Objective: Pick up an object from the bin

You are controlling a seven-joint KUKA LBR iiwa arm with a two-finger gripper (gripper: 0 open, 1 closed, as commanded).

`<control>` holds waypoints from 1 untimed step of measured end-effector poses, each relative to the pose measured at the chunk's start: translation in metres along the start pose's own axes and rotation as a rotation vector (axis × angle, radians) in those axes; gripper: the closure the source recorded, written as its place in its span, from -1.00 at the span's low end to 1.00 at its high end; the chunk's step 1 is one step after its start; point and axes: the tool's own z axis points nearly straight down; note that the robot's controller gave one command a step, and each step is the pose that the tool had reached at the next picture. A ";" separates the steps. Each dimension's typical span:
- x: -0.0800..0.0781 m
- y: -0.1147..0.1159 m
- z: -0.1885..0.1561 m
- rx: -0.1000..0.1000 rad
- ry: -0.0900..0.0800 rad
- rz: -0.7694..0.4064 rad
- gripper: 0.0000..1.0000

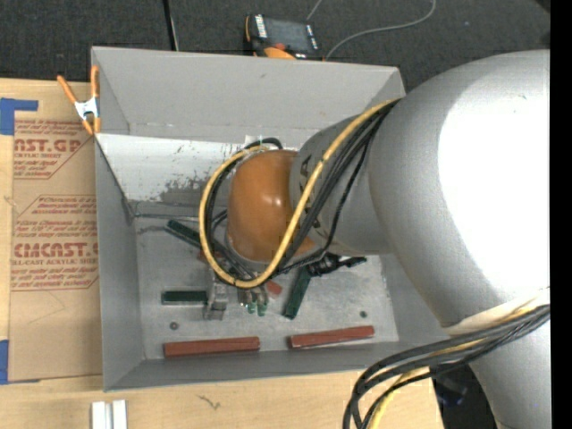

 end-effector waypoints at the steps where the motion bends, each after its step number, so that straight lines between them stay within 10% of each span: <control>1: -0.026 0.037 -0.002 0.000 0.001 -0.057 1.00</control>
Offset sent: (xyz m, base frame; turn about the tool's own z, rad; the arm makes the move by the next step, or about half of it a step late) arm 0.0276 0.0330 0.0016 -0.0548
